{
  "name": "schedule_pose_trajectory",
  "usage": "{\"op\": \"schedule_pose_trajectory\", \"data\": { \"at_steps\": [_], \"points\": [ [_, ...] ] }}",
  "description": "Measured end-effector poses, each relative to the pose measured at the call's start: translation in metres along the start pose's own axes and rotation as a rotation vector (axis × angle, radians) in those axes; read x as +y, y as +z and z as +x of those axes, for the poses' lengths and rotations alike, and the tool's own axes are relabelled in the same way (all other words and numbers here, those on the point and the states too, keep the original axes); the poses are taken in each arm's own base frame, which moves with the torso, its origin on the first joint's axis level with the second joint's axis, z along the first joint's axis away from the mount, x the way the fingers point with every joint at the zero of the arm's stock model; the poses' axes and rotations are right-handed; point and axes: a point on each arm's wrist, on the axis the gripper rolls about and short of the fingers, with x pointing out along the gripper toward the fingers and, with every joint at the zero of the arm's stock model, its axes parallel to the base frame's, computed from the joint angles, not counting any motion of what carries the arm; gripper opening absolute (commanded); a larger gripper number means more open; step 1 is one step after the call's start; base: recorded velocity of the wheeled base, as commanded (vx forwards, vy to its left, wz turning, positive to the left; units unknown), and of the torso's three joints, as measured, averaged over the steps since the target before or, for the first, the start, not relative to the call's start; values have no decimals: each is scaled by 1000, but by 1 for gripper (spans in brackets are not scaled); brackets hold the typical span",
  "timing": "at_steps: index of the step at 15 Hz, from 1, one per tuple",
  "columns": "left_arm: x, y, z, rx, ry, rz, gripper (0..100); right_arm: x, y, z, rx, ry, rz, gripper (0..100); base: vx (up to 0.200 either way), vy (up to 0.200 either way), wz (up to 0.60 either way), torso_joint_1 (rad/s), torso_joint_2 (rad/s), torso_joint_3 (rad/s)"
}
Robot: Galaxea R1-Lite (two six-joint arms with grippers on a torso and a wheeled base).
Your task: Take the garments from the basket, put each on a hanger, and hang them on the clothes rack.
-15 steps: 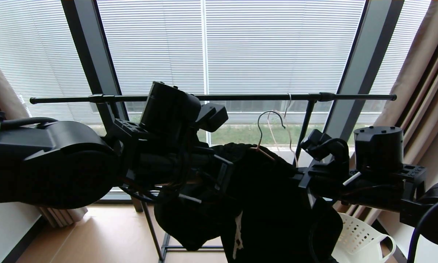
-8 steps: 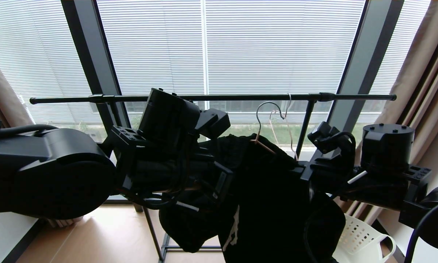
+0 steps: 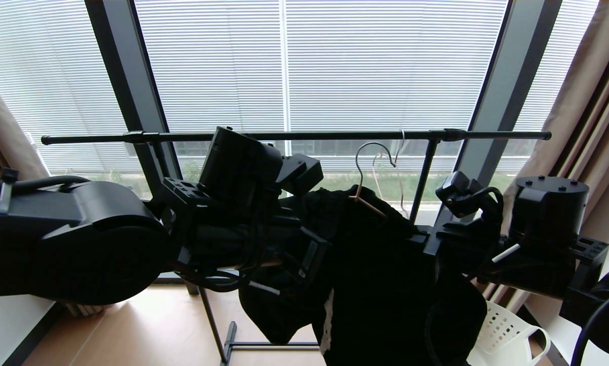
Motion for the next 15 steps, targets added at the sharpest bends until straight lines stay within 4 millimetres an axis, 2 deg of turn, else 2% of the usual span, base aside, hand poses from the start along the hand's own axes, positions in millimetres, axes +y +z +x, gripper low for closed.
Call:
{"op": "schedule_pose_trajectory", "data": {
  "at_steps": [11,15],
  "points": [
    [1,-1,4,-28,8,0,100,0,-4,1,12,7,6,0,0,0,0,0,0,0],
    [10,-1,-10,-48,32,-13,100,-4,-6,2,15,39,14,0,0,0,0,0,0,0]
  ]
}}
